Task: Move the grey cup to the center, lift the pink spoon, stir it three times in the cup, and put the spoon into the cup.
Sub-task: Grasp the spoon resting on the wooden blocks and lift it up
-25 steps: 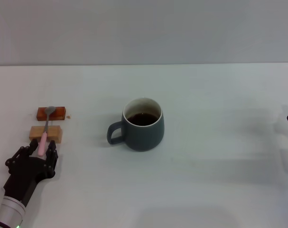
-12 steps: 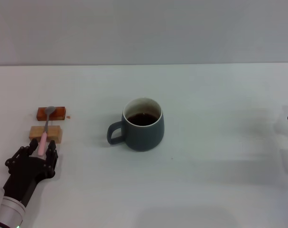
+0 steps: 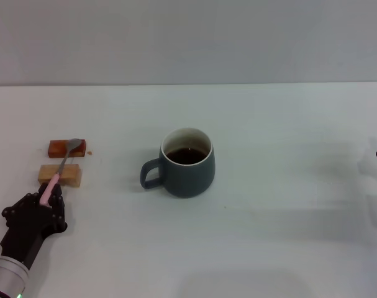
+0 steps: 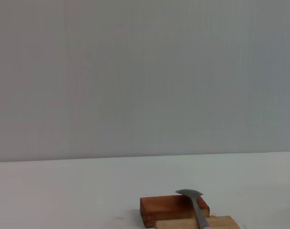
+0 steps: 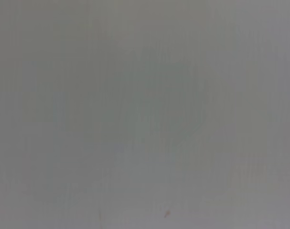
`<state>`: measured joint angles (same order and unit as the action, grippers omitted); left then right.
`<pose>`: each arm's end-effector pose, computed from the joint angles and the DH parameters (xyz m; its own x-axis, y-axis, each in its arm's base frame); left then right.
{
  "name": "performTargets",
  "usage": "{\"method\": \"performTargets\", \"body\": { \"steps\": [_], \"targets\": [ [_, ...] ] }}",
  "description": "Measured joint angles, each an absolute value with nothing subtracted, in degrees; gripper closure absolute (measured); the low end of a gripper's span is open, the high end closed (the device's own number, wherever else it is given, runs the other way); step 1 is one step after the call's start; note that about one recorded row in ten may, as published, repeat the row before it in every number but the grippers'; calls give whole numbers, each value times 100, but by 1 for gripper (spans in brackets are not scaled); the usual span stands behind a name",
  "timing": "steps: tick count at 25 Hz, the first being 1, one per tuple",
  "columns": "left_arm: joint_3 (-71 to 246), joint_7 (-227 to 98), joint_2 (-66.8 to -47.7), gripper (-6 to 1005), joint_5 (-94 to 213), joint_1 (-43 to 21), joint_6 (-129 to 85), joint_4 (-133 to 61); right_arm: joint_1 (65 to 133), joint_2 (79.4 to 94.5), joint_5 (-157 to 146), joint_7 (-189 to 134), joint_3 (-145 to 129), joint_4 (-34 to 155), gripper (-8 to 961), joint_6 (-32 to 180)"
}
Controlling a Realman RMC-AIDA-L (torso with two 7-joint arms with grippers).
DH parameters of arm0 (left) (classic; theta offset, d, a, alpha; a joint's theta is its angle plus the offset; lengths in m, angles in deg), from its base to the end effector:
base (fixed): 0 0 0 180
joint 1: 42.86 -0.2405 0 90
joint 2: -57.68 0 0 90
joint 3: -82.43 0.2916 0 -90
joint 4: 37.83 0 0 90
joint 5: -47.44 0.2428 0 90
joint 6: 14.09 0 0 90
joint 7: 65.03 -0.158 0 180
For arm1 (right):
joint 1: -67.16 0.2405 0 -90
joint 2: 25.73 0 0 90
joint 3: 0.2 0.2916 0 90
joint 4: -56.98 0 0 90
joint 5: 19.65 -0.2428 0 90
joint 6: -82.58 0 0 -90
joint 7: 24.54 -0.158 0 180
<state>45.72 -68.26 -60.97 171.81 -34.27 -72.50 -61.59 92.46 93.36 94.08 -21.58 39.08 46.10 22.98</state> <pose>-0.4090 0.2732 -0.1104 0.7154 0.1981 0.6700 0.6963 -0.1235 -0.7070 0.3959 0.3744 -0.0590 0.7799 -0.0682 -0.6222 -0.6251 -0.0327 -0.7799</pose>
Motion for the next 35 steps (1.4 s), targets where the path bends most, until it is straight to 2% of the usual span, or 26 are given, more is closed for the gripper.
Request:
{"method": "performTargets", "body": {
  "steps": [3,19,25,35],
  "targets": [
    [4573,-6853,-6096,829,17180,-3428,-7262,-6160,9234,9336,9408,-2157,3908,4605,954,2298],
    [4607,-6913,-6023,830,17582,-3480,-7781,-6498,9058,9336,9408,-2155,3890,4548,953,2165],
    [4511,-7216,-5884,830,17694,-3503,-7737,-6960,9034,9336,9408,-2155,3890,4546,954,2149],
    [4464,-7256,-5545,852,17814,-3483,-7707,-7684,8993,9336,9407,-2155,3842,4547,953,2079]
  ]
}}
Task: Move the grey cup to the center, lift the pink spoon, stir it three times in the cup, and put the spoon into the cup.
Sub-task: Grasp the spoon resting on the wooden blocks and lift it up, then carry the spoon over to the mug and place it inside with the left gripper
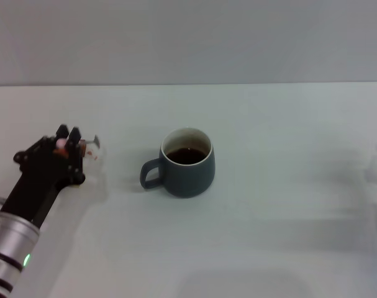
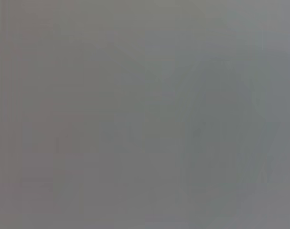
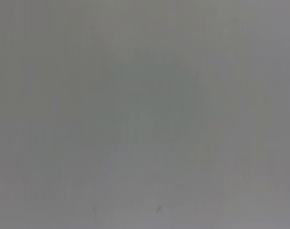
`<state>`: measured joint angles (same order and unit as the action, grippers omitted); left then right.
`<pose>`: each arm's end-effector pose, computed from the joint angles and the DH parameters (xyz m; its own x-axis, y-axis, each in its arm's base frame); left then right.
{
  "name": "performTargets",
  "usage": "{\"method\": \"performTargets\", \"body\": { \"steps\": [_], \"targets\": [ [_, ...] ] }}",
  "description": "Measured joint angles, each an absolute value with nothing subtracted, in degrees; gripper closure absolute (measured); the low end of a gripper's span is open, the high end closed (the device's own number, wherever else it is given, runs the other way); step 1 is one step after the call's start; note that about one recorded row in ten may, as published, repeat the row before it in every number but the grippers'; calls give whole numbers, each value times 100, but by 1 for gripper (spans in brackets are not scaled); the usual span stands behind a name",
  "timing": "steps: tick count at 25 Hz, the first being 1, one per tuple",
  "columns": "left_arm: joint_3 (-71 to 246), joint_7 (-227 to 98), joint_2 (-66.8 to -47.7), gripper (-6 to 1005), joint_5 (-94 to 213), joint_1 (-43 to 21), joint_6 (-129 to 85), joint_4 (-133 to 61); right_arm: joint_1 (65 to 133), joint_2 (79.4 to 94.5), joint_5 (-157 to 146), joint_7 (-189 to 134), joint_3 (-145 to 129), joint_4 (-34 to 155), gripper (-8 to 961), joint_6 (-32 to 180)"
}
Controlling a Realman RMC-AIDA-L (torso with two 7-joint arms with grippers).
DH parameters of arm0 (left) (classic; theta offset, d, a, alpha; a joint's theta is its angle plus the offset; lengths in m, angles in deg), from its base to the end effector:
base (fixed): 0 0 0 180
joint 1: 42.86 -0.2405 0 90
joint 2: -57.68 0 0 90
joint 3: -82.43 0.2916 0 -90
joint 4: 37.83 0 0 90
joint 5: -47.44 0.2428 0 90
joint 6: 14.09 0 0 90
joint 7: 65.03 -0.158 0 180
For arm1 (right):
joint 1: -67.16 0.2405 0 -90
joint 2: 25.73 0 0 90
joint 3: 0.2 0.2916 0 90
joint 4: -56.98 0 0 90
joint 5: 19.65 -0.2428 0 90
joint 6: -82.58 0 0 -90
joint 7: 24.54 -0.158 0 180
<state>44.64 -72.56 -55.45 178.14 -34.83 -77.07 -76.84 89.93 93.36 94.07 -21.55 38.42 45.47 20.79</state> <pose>-0.3433 0.3003 -0.0830 0.7190 -0.0521 0.6931 0.6610 -0.2570 -0.7050 0.4038 0.3575 -0.0583 0.7762 -0.0614 -0.6275 -0.6294 -0.0176 -0.7769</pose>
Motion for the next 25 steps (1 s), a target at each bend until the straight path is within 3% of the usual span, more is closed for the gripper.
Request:
{"method": "performTargets", "body": {
  "steps": [17,25],
  "targets": [
    [2816,-6260,-5042,853,20484,-4137,-5752,-10270,8823,9327,9354,-2146,4599,4901,954,1854],
    [2740,-5258,-4623,854,21280,-4123,-5545,-10707,8692,9327,9354,-2146,5085,5089,954,1850]
  ]
}}
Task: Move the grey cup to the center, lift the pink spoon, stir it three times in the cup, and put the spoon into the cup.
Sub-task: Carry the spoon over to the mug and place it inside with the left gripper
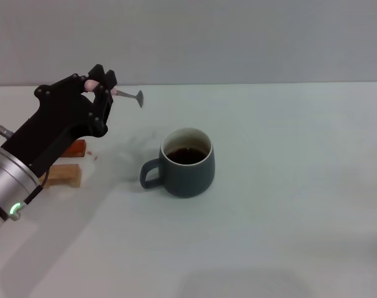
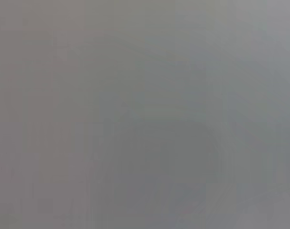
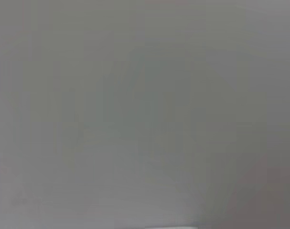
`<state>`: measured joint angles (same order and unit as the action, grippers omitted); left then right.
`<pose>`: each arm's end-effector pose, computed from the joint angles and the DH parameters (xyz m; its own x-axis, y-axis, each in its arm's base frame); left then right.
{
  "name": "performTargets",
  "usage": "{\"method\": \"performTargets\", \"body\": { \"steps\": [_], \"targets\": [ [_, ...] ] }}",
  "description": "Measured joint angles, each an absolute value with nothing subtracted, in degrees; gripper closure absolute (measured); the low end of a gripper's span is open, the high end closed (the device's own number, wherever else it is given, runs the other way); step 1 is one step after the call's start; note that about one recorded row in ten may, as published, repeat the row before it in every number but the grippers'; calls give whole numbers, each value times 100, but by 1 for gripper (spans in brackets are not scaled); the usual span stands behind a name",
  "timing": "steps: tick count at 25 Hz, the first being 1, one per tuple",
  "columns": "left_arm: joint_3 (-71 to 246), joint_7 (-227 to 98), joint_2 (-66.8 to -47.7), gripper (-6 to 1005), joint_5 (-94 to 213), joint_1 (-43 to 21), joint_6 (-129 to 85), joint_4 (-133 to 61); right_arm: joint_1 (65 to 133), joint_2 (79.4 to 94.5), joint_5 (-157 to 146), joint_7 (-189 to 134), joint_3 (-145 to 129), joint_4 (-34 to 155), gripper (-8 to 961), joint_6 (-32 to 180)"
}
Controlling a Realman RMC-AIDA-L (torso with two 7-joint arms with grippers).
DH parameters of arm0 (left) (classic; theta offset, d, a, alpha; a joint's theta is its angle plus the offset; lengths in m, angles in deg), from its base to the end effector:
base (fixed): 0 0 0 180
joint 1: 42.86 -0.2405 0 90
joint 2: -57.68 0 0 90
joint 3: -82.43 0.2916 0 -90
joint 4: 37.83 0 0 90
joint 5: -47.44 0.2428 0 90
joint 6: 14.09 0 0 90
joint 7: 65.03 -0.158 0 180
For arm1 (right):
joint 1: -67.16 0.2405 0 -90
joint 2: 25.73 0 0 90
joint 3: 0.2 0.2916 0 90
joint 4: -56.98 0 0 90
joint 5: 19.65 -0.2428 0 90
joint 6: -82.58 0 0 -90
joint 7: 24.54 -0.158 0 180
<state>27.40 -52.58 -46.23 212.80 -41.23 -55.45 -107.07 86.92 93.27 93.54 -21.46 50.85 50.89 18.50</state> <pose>-0.2602 0.3289 -0.0246 0.6849 -0.0981 0.7220 0.5798 -0.5268 -0.6216 0.4602 0.3259 -0.0083 0.7689 -0.0807 -0.6343 -0.5983 0.2588 -0.7583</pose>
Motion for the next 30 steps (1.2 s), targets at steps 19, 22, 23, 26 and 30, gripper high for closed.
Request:
{"method": "performTargets", "body": {
  "steps": [19,22,23,26,30],
  "targets": [
    [3445,-5162,-4580,853,21294,-3935,-5551,-10843,8611,9317,9351,-2146,5932,5510,953,1857],
    [3500,-5169,-4618,853,21294,-3947,-5539,-10794,8615,9313,9349,-2146,5934,5516,953,1859],
    [3506,-5170,-4627,853,21294,-3958,-5538,-10773,8619,9312,9348,-2146,5935,5516,954,1861],
    [3509,-5171,-4650,853,21294,-3974,-5534,-10712,8633,9306,9347,-2146,5927,5516,955,1866],
    [3507,-5170,-4752,853,21293,-3926,-5530,-10458,8637,9302,9346,-2146,5910,5514,954,1863]
  ]
}}
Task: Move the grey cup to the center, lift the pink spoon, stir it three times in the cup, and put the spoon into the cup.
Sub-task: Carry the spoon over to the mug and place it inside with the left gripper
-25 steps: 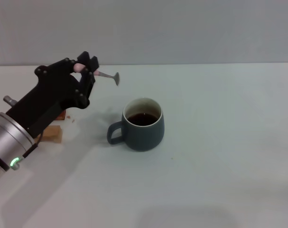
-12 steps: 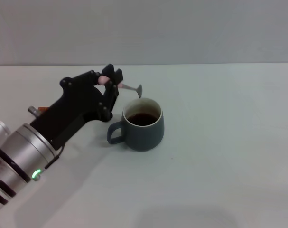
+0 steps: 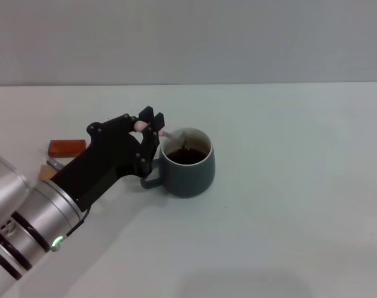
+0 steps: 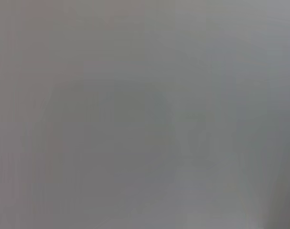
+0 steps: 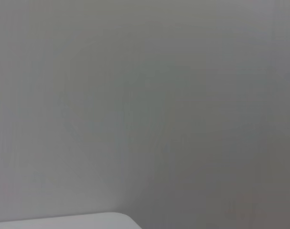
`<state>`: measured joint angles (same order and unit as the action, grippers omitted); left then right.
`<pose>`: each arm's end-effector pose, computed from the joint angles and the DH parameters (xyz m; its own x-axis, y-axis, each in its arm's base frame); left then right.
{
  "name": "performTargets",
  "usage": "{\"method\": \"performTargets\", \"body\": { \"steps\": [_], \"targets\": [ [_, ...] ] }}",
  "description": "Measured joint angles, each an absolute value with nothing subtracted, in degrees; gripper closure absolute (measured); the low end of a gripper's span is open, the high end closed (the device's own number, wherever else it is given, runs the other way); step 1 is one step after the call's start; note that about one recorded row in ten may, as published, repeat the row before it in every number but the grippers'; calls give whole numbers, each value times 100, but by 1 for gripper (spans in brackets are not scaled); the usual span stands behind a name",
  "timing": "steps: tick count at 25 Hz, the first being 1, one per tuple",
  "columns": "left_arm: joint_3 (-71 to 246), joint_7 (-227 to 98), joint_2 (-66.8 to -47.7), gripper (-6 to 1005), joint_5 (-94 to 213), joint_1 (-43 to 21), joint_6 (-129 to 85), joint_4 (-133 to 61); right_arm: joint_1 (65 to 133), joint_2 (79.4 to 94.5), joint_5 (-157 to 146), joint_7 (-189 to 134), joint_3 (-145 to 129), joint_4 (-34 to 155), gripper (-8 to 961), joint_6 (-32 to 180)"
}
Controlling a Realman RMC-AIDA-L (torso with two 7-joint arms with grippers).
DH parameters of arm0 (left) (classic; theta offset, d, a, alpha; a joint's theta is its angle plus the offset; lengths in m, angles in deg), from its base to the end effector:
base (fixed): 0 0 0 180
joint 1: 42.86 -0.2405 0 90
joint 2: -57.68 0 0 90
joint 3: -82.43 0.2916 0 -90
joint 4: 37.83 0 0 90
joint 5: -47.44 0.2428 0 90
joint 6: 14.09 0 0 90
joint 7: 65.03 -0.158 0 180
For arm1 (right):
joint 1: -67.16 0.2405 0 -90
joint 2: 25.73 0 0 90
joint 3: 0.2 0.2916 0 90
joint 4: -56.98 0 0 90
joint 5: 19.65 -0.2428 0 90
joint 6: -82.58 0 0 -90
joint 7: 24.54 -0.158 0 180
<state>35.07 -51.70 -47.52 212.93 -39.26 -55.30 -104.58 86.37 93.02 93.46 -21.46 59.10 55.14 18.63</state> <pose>-0.2499 0.3077 -0.0738 0.6845 -0.0118 0.7289 0.5620 -0.6283 -0.5380 0.4935 0.3024 0.0200 0.7623 -0.1164 -0.6366 -0.5449 0.4153 -0.7284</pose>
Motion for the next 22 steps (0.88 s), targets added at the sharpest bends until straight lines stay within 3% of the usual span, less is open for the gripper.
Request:
{"method": "performTargets", "body": {
  "steps": [16,22],
  "targets": [
    [3429,-5189,-5377,854,21290,-3127,-5503,-8992,8641,9292,9384,-2146,5882,5514,955,1850],
    [3428,-5163,-5512,854,21284,-2807,-5500,-8689,8654,9292,9390,-2146,5875,5514,955,1850]
  ]
}}
